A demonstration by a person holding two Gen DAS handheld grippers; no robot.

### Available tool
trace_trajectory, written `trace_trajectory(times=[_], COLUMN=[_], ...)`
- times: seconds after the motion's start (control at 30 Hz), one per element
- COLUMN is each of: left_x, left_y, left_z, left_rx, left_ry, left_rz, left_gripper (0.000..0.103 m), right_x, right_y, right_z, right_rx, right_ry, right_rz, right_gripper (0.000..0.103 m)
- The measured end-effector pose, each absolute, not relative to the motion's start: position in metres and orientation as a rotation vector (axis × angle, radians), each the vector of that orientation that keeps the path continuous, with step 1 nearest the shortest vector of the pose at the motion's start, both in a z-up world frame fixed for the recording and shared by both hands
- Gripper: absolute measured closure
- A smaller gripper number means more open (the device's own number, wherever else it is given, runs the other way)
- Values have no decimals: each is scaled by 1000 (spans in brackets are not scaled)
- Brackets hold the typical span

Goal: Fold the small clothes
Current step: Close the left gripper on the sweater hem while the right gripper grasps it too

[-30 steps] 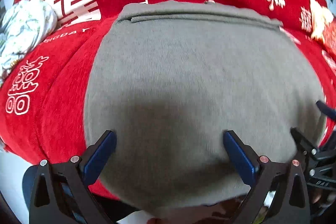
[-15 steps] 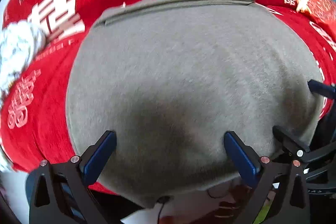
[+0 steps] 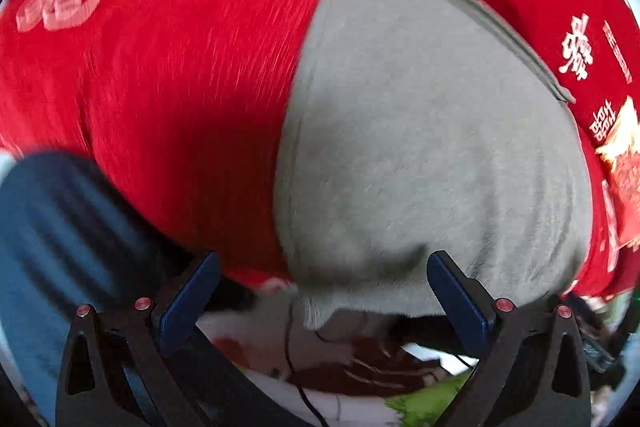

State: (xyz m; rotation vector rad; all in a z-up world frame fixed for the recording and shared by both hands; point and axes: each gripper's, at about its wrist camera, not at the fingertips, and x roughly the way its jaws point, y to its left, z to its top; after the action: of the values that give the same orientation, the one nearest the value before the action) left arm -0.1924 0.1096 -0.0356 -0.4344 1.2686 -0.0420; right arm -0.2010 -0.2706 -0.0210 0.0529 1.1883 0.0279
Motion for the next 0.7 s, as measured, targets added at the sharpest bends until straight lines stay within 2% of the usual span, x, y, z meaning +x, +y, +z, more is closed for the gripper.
trace_trajectory(times=[0.2,0.27,0.3,0.33,0.37,0.4,0.43,0.47,0.53,0.7], left_x=[-187,-188,-189,-193,-196,-197,-199,-202,-208,-217], left_y=[81,75,73,71,68,66,64,63,63,59], left_z=[-51,-52,-50,-46,-41,-37,-34,-31,-20,14], left_rx=[-342,-330,-331,-330,-318,-304,-294,-280,-271,-257], left_ry=[1355,1359,1357,1346,1339,1334,1333,1331,1300,1192], left_rz=[-123,-158,-169,-188,-204,-219,-233,-231,-240,-278], left_gripper=[0,9,19,38,48,74,91,91,91,91], right_x=[-190,-190,-191,-194,-196,-198,-199,-202,-206,-215], right_y=[-279,-282,-284,-287,-289,-292,-293,-294,-296,-296], right_z=[-48,-45,-43,-41,-39,-37,-35,-33,-28,-8], right_rx=[162,188,200,208,217,232,235,234,232,257], right_ry=[1309,1294,1283,1276,1273,1270,1271,1268,1248,1163], right_rz=[101,110,109,93,92,117,139,159,199,275], right_gripper=[0,4,9,21,33,42,65,86,91,92])
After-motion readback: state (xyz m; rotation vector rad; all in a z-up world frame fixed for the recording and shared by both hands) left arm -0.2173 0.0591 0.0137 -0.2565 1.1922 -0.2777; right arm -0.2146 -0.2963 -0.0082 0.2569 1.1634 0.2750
